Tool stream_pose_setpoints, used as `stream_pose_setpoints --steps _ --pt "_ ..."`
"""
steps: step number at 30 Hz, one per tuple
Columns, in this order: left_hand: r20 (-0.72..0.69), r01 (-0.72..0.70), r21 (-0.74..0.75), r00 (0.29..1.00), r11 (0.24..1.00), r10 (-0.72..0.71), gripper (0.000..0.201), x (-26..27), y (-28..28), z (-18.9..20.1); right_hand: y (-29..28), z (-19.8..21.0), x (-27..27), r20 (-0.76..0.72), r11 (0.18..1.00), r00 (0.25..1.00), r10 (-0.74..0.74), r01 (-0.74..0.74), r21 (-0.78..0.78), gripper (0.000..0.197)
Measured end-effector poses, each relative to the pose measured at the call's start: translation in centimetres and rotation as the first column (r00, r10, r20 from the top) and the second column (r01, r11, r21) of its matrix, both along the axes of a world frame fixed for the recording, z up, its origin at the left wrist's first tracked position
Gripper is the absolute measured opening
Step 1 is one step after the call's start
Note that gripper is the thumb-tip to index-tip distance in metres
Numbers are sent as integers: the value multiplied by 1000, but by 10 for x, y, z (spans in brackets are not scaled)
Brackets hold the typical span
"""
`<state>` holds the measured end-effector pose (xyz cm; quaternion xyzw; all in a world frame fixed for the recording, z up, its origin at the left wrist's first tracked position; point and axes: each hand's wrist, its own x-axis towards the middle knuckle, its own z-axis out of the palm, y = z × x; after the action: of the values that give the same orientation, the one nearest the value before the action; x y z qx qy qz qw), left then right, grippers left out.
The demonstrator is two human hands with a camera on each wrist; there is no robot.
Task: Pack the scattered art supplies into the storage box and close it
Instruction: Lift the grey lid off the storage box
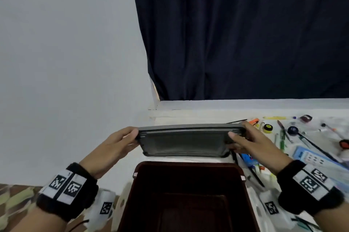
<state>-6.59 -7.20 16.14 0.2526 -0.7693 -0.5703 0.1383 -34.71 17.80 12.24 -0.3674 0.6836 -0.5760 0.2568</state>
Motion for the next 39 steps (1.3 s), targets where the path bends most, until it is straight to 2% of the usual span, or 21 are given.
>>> stream_pose_setpoints --steps 3,6,9,13,16,19,21,25,29,32,35,39 --pt "41 80 -42 996 996 -79 43 6 -12 -15 10 -12 7 -103 994 993 55 -44 104 23" --pt "90 170 15 981 985 -170 50 12 -20 -32 18 -21 16 -215 978 974 76 -31 205 27" --pt "128 225 2 966 974 -223 38 14 -21 -36 24 -24 25 -261 970 962 79 -13 244 26" --pt "221 282 -159 944 946 -244 28 14 -17 -37 28 -28 27 -256 967 962 96 -29 253 22" --pt "235 337 -219 929 916 -286 25 14 -14 -37 28 -29 29 -234 965 968 95 -31 262 22" --pt "275 320 -318 932 893 -236 21 10 -15 -40 28 -28 29 -216 958 972 95 -31 286 24" --pt "303 321 -407 931 855 -205 24 7 -10 -37 29 -28 30 -213 955 974 78 -12 297 30" --pt "275 352 -512 931 784 -239 34 6 10 -21 39 -26 33 -243 962 968 60 9 273 39" --pt "242 391 -582 921 713 -306 42 0 46 2 59 -23 32 -362 956 929 83 28 293 48" --pt "189 370 -571 928 733 -321 40 -9 80 16 83 -20 31 -428 959 901 69 57 276 49" --pt "121 320 -520 945 792 -303 41 -20 117 27 114 -16 27 -426 970 903 54 55 238 47" --pt "17 252 -440 962 862 -273 43 -51 186 37 183 -19 3 -461 976 887 -8 107 190 43"
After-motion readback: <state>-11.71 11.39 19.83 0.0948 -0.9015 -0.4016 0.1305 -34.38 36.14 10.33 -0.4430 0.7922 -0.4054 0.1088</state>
